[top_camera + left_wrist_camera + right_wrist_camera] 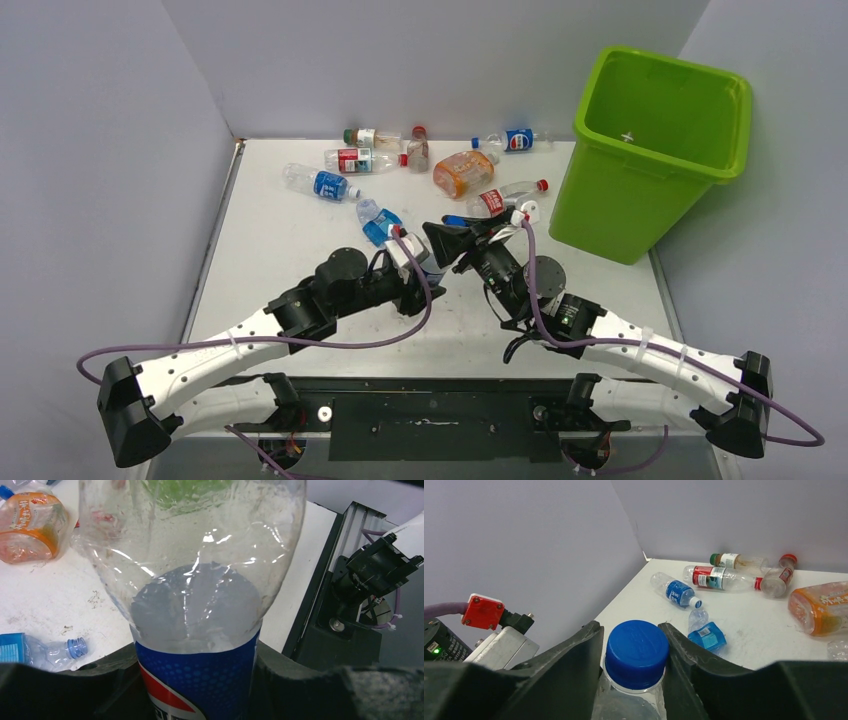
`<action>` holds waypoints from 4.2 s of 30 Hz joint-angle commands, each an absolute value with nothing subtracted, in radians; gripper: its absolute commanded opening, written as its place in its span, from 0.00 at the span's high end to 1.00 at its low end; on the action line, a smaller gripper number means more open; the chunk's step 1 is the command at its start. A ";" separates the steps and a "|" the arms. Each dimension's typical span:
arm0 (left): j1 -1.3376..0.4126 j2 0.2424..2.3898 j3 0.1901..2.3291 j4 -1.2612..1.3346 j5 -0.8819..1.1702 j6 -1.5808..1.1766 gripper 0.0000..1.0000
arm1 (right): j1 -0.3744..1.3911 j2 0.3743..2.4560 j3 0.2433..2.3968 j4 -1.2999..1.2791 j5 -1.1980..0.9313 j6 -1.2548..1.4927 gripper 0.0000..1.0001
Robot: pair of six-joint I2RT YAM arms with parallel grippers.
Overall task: Put the plastic bottles in the bin
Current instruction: Pick up the plastic bottle at the center of the board, then place the plastic bottle in the trash bin, then pick up the plastic bottle at the center of the board.
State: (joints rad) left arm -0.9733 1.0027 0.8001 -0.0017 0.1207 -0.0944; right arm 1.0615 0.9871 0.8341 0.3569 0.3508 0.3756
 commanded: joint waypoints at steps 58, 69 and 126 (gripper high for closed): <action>-1.079 0.784 0.617 0.297 -0.245 0.176 0.04 | 0.136 1.516 1.709 0.585 0.977 -0.113 0.95; -1.078 0.789 0.618 0.298 -0.223 0.173 0.04 | 0.130 1.499 1.696 0.429 0.906 -0.025 0.04; -1.111 0.738 0.543 0.430 -0.577 0.393 0.04 | 0.790 2.007 1.120 0.408 -0.022 0.206 0.10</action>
State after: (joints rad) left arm -1.1053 0.7364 0.5346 0.3786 -0.5896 0.3824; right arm 0.7918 1.9968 1.0756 0.3779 -0.0563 0.2489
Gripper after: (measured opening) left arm 0.963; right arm 0.902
